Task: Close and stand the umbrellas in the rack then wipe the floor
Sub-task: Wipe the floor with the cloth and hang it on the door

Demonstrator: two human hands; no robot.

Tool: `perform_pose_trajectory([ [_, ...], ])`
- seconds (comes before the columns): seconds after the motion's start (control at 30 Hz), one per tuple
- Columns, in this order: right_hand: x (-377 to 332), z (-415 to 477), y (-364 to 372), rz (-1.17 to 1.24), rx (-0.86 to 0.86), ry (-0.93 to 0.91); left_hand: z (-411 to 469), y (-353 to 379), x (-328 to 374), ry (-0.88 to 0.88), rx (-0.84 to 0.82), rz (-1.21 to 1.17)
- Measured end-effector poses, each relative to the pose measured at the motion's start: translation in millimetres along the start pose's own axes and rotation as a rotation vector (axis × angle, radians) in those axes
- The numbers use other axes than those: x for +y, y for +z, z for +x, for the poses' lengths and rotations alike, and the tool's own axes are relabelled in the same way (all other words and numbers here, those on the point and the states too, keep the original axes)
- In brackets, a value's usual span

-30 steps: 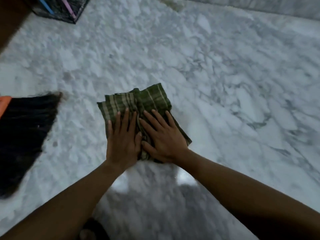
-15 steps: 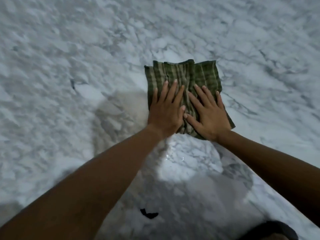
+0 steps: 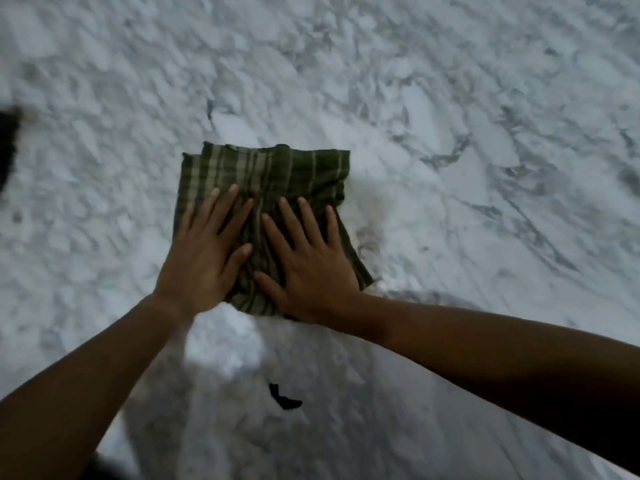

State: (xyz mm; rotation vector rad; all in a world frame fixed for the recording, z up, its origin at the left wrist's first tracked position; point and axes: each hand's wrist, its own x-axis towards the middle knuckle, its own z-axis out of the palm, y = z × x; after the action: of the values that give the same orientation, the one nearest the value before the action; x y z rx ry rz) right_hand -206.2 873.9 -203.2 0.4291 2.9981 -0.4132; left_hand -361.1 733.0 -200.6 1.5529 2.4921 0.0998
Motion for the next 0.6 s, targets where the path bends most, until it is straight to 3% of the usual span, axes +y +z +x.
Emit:
perform_pose_trajectory([
  [0.1, 2, -4, 7, -0.047, -0.051, -0.227, -50, 2, 4, -0.129, 0.011, -0.007],
  [0.27, 44, -30, -3, -0.128, -0.138, -0.565, -86, 20, 71, -0.219, -0.013, 0.032],
  [0.47, 143, -100, -28, -0.149, -0.163, -0.583, -68, 39, 188, -0.152, -0.037, 0.021],
  [0.6, 216, -147, -47, -0.126, -0.134, -0.422, -31, 52, 266, -0.087, -0.006, -0.029],
])
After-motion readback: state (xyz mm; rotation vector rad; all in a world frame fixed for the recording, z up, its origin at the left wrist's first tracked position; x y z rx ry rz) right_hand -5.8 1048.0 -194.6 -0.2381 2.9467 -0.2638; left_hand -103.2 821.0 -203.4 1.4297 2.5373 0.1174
